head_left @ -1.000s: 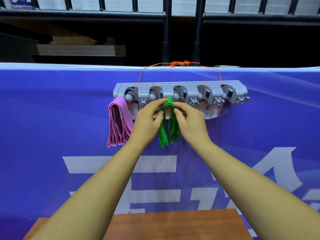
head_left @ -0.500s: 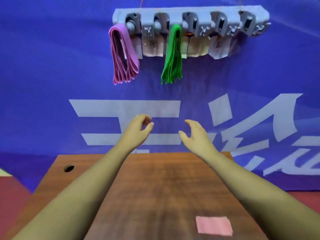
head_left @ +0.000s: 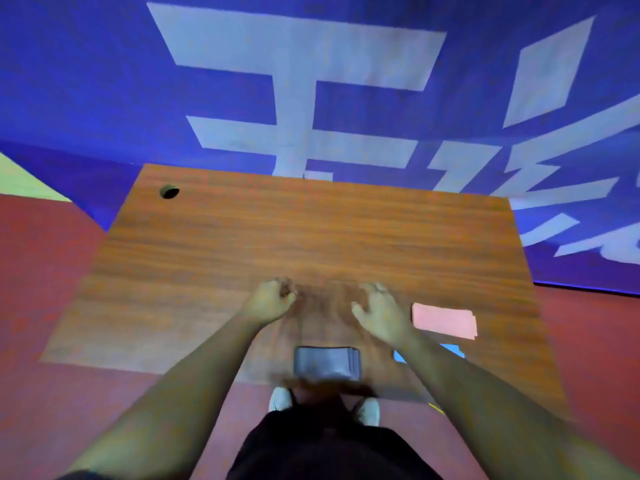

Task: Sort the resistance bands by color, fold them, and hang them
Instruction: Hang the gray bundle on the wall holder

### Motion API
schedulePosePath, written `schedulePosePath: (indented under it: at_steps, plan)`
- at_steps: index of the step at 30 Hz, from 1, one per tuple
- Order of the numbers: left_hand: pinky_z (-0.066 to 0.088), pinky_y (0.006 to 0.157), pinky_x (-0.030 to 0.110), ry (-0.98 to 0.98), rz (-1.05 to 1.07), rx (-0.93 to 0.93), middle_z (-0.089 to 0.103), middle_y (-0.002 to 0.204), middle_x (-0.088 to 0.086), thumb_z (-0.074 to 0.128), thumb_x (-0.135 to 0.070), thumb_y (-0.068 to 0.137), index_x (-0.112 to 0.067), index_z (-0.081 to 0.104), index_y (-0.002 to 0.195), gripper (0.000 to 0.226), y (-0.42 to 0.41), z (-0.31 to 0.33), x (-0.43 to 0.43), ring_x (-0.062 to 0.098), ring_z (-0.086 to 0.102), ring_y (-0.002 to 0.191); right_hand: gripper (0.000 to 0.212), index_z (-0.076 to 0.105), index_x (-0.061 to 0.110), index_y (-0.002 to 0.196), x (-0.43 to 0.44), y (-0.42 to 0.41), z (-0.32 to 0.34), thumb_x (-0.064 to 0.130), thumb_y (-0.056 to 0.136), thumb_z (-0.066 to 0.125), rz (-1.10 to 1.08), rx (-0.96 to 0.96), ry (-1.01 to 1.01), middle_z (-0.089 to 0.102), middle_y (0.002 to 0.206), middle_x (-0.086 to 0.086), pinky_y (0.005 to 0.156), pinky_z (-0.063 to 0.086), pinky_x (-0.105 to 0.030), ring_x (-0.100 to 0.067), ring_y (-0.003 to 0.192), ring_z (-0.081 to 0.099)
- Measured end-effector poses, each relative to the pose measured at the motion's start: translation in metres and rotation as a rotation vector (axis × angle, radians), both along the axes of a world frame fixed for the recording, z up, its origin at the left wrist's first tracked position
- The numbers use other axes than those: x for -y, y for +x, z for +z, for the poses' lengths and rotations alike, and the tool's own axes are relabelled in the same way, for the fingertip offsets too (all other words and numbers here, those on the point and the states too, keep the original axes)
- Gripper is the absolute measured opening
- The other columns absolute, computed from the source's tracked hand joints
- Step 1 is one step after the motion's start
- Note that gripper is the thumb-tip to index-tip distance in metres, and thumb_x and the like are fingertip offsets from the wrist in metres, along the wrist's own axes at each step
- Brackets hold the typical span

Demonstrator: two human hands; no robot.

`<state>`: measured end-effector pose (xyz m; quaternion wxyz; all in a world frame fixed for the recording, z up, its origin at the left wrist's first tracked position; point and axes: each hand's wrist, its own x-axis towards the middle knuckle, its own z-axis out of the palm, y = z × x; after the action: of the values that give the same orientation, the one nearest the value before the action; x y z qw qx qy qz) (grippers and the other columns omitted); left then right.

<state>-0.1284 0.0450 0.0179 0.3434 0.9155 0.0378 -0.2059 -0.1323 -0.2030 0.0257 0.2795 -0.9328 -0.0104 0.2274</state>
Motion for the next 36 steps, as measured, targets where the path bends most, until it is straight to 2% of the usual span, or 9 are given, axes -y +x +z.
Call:
schedulePosePath:
  at_steps: [3,10,12,14,16,20,31,34,36]
  plan:
    - [0.04,0.077,0.019,-0.033,-0.012,-0.085,0.071,0.096,0.009,0.059,-0.017,0.085,-0.015,0.068,0.086,0.01,-0.025,-0.026,-0.006,0.025,0.066,0.095,0.052,0.049,0.01,0.137,-0.024,-0.025,-0.027,0.03,0.09,0.057,0.078,-0.12,-0.021,0.046,0.14,-0.014,0.109,0.034,-0.029,-0.028,0.133,0.044]
    - [0.031,0.081,0.003,-0.073,-0.078,-0.157,0.069,0.113,0.007,0.065,-0.008,0.087,-0.003,0.072,0.104,0.02,-0.058,-0.076,-0.002,0.019,0.063,0.104,0.048,0.054,0.018,0.133,-0.06,-0.071,-0.077,0.035,0.088,0.061,0.228,-0.193,-0.105,0.048,0.13,-0.006,0.102,0.042,-0.036,-0.025,0.124,0.049]
    - [0.034,0.089,0.008,-0.094,-0.152,-0.176,0.067,0.119,0.011,0.066,-0.004,0.084,-0.002,0.071,0.109,0.025,-0.063,-0.087,0.0,0.023,0.061,0.111,0.053,0.049,0.023,0.138,-0.063,-0.076,-0.087,0.039,0.088,0.06,0.274,-0.169,-0.178,0.046,0.132,-0.006,0.1,0.039,-0.039,-0.027,0.126,0.046]
    - [0.041,0.1,0.024,-0.1,-0.219,-0.18,0.063,0.123,0.014,0.067,-0.007,0.082,-0.003,0.07,0.113,0.031,-0.068,-0.095,-0.001,0.027,0.057,0.116,0.054,0.047,0.026,0.139,-0.065,-0.077,-0.094,0.043,0.088,0.059,0.309,-0.141,-0.224,0.044,0.132,-0.006,0.099,0.037,-0.039,-0.028,0.127,0.043]
    - [0.044,0.097,0.033,-0.087,-0.256,-0.195,0.062,0.119,0.018,0.062,-0.015,0.08,-0.003,0.069,0.113,0.036,-0.073,-0.101,-0.001,0.031,0.057,0.111,0.055,0.045,0.029,0.14,-0.064,-0.077,-0.1,0.046,0.089,0.058,0.322,-0.123,-0.245,0.041,0.133,-0.006,0.1,0.035,-0.04,-0.028,0.129,0.039]
    - [0.039,0.086,0.02,-0.132,-0.242,-0.13,0.06,0.106,0.016,0.062,-0.008,0.074,-0.003,0.068,0.109,0.036,-0.079,-0.109,0.0,0.028,0.057,0.1,0.054,0.043,0.034,0.142,-0.066,-0.079,-0.105,0.044,0.091,0.058,0.33,-0.112,-0.275,0.038,0.136,-0.007,0.104,0.029,-0.04,-0.032,0.132,0.034]
    - [0.044,0.088,0.025,-0.267,-0.193,-0.06,0.054,0.108,0.008,0.069,0.002,0.072,-0.01,0.068,0.099,0.03,-0.085,-0.129,-0.006,0.019,0.056,0.099,0.024,0.062,0.029,0.101,-0.062,-0.084,-0.112,0.039,0.08,0.063,0.291,0.04,-0.142,0.049,0.106,0.006,0.083,0.03,-0.035,-0.022,0.107,0.045]
    - [0.04,0.087,0.014,-0.296,-0.191,-0.054,0.052,0.11,0.009,0.069,0.004,0.072,-0.01,0.07,0.098,0.03,-0.085,-0.128,-0.001,0.019,0.055,0.099,0.012,0.063,0.028,0.094,-0.063,-0.078,-0.105,0.031,0.082,0.064,0.302,-0.03,-0.128,0.058,0.102,0.012,0.087,0.026,-0.032,-0.015,0.107,0.047]
    - [0.042,0.092,0.019,-0.329,-0.196,-0.057,0.051,0.111,0.009,0.071,0.0,0.075,-0.013,0.07,0.101,0.029,-0.084,-0.127,-0.001,0.02,0.054,0.102,0.004,0.059,0.03,0.086,-0.061,-0.07,-0.096,0.028,0.085,0.063,0.251,-0.125,-0.093,0.063,0.087,0.01,0.095,0.032,-0.032,-0.015,0.093,0.055]
